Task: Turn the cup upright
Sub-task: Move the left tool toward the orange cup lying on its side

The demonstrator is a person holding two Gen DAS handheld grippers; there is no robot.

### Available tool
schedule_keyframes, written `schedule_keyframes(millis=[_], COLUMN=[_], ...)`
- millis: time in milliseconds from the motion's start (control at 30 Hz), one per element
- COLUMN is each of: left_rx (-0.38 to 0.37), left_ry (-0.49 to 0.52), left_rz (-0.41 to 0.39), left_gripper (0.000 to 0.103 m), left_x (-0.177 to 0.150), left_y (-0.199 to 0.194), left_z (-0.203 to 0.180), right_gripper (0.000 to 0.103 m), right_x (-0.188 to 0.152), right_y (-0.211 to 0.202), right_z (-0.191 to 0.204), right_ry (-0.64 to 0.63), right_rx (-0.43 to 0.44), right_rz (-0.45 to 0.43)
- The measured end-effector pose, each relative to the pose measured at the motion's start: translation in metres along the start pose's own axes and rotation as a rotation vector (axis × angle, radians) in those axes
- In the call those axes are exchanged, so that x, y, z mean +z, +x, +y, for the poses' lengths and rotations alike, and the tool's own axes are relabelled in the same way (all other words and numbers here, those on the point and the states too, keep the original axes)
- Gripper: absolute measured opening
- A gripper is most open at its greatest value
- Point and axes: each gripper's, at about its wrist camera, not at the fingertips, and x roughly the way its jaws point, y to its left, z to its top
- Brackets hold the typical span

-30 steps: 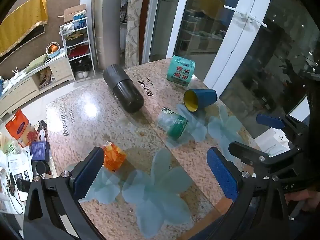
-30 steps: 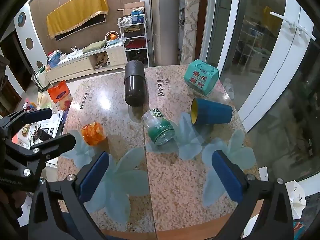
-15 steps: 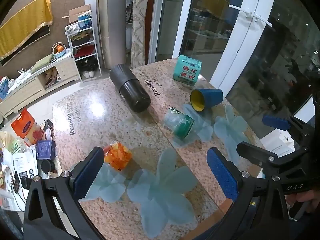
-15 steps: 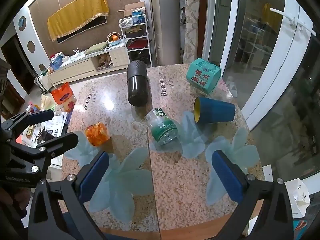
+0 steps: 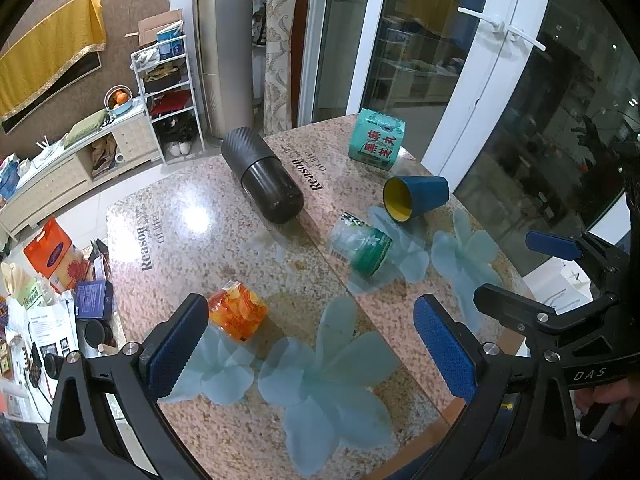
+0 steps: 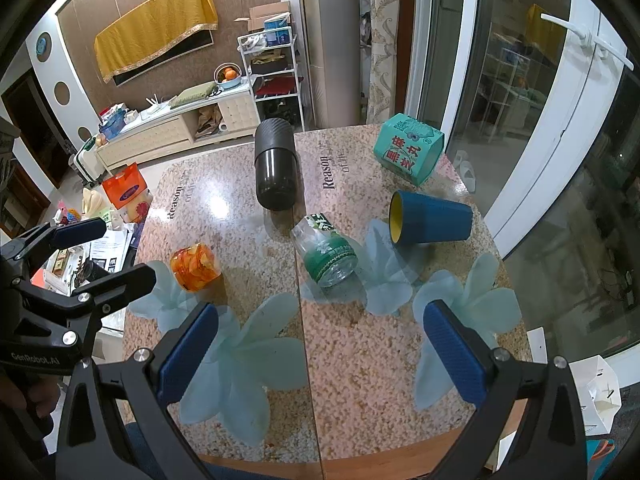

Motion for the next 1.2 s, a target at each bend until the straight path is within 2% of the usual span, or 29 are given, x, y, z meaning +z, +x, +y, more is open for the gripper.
schedule_keyframes(millis=[433,633,867,1133,1200], left_rx=[0.002,0.004,0.019,-0.006,-0.036], left_ry=[0.003,0.020,0.102,0.228,0.258], left_rz=[0.002,0.034,0.071,0.152,0.172], left_gripper=[0.103,0.103,0.103,0.103,0.103], left_x=[-0.002,-0.004,0.000,0.009,0.013], left_y=[-0.001,0.003,0.006,0.009,0.010], left_z=[0.003,0.004,0.007,0.016,0.020], right_gripper=[0.103,0.103,0.103,0.103,0.103], right_x=[-0.003,-0.005,-0.005,-0.007,-0.007], right_y=[0.000,0.002,0.004,0.012,0.016], right_z=[0.002,0.004,0.005,0.005,0.002], right_ry=[0.001,-0.007,0.000,-0.001,-0.008], right_rx=[0.005,0.009,0.032,0.066,0.078], right_rz=[0.003,0.010,0.015,0.050,0.066])
